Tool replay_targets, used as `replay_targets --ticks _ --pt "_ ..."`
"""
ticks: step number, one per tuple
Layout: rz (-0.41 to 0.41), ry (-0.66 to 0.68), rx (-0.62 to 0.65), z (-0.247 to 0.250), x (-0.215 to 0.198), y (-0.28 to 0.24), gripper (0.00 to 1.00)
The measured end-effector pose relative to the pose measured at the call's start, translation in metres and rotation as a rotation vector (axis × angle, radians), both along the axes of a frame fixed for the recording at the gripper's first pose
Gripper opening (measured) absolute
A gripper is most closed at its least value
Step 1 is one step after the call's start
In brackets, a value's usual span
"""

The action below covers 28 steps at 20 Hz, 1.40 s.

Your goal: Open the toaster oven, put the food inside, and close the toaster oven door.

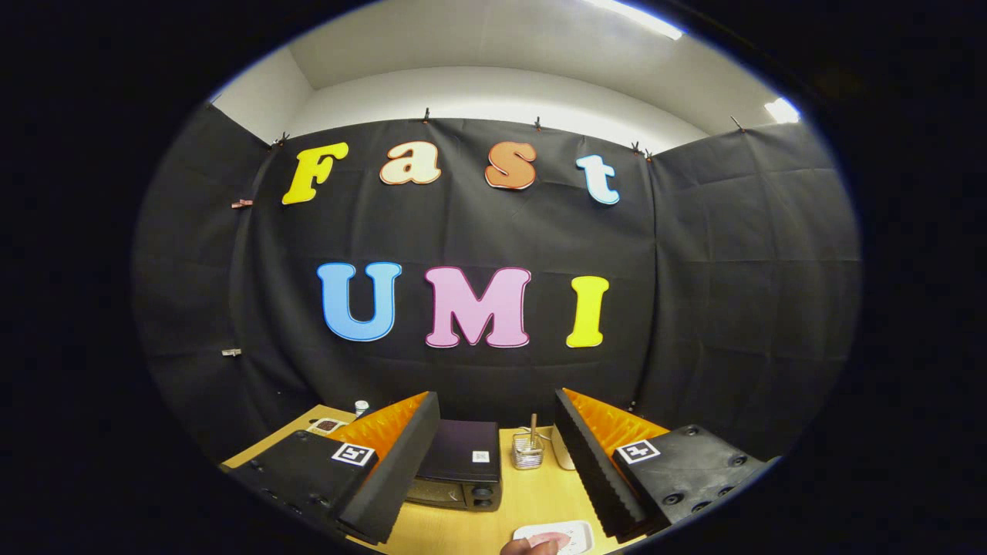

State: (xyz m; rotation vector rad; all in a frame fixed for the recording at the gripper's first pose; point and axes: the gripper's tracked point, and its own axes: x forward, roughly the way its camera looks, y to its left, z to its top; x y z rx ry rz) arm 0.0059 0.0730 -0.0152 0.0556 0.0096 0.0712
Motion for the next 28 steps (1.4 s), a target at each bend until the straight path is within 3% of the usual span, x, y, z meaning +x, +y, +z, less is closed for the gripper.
replay_targets --ticks 7,14,19,23,28 --pt "0.073 0.089 0.016 -0.062 0.018 0.099 0.98" --pt "0.096 0.322 0.079 -0.174 0.041 0.173 0.98" --pt "0.069 0.425 0.006 -0.240 0.070 0.193 0.98" --pt "0.022 0.505 0.032 -0.275 0.085 0.197 0.99" --pt "0.011 0.462 -0.044 -0.281 0.086 0.200 1.00"
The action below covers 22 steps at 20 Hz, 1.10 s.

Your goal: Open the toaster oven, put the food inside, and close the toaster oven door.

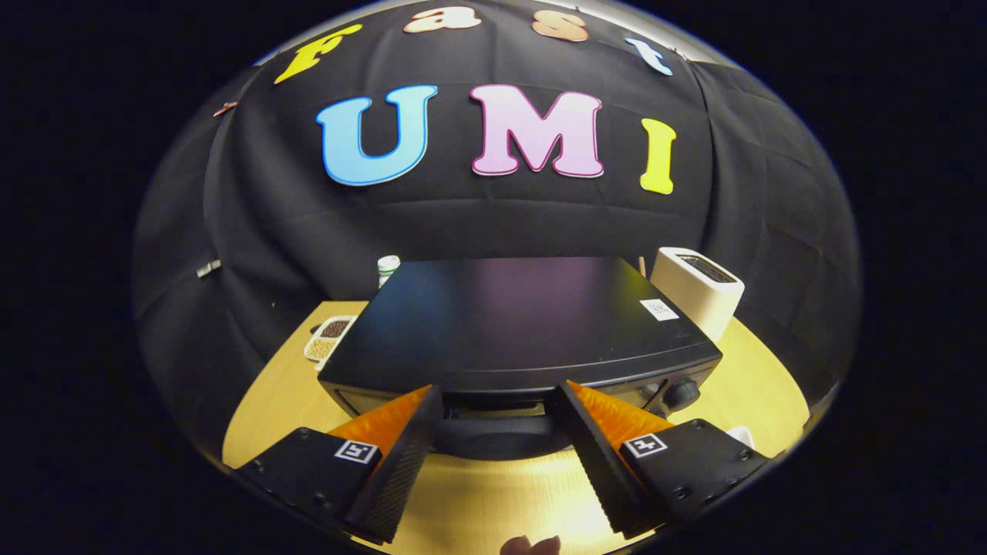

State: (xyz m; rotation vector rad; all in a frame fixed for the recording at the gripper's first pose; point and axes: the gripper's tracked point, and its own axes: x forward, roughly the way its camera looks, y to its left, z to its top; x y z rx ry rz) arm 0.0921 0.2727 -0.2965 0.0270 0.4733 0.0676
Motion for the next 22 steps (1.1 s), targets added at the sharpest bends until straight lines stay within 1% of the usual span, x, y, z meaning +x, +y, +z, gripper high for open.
replay_targets --ticks 2,3,10,14,19,22 --pt "-0.029 -0.009 0.026 -0.003 -0.003 -0.003 0.99" --pt "-0.025 0.012 0.020 -0.007 -0.007 -0.003 0.99" --pt "-0.033 0.028 0.042 -0.013 -0.043 -0.005 1.00" --pt "-0.040 0.076 0.068 -0.025 -0.068 -0.006 1.00" --pt "-0.030 0.140 0.061 -0.046 -0.097 -0.007 1.00" --pt "-0.020 0.221 0.043 -0.072 -0.120 -0.009 0.99"
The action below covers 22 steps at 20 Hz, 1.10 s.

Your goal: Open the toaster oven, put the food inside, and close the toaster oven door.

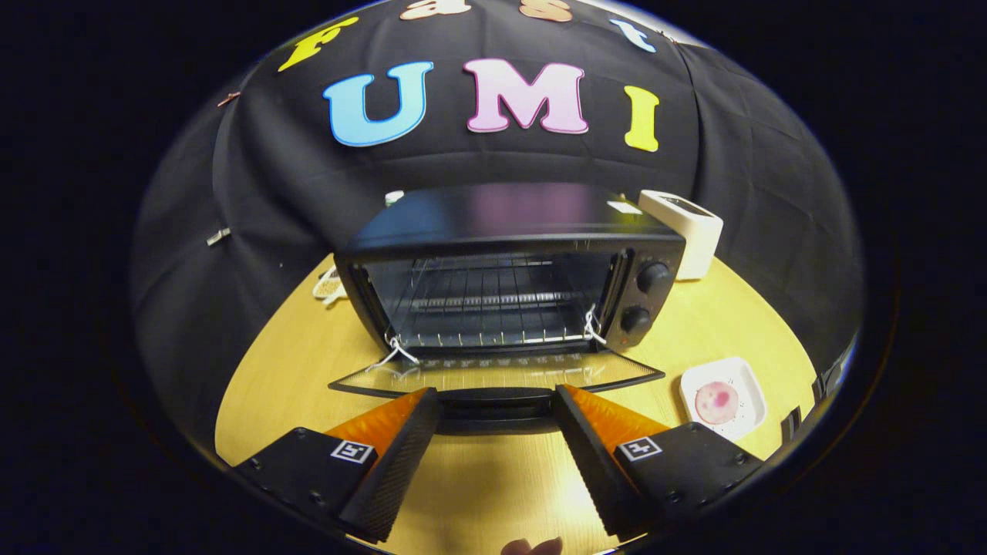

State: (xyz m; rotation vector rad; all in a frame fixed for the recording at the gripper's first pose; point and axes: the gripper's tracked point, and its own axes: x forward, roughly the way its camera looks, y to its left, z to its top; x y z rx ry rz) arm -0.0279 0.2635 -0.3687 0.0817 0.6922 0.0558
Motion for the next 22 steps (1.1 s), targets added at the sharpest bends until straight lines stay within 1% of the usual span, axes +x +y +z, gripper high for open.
replay_targets --ticks 4,6,7,9,12,14,17,19,22 --pt "-0.028 0.172 0.009 -0.047 -0.030 -0.017 0.99" --pt "-0.031 0.223 0.036 -0.053 -0.034 -0.021 0.98" --pt "-0.026 0.225 0.041 -0.051 -0.035 -0.025 0.98" --pt "0.027 0.212 0.055 -0.042 -0.036 -0.031 0.98" --pt "0.143 0.178 0.084 -0.017 -0.037 -0.050 0.98" --pt "0.196 0.165 0.079 -0.003 -0.039 -0.075 0.98" --pt "0.238 0.155 0.060 0.012 -0.043 -0.125 0.98" --pt "0.245 0.184 0.062 0.015 -0.047 -0.162 0.98" --pt "0.219 0.257 0.078 0.008 -0.047 -0.219 0.98"
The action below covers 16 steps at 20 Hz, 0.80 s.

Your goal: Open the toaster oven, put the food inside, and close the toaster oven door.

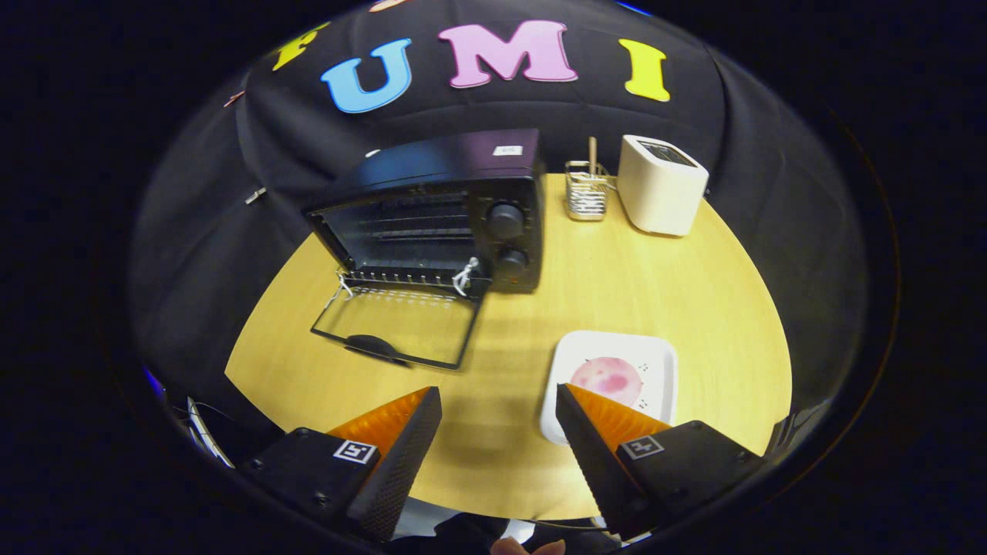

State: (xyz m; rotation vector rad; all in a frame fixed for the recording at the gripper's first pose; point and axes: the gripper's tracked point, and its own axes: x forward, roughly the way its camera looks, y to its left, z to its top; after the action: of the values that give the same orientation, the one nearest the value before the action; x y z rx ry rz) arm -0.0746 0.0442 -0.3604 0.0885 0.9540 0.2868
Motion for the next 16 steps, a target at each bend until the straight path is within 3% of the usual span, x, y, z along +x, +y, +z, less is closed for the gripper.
replay_targets --ticks 8,16 --pt "-0.065 0.159 -0.057 -0.044 0.017 -0.121 0.99" --pt "-0.098 0.361 -0.029 -0.103 0.040 -0.151 1.00"
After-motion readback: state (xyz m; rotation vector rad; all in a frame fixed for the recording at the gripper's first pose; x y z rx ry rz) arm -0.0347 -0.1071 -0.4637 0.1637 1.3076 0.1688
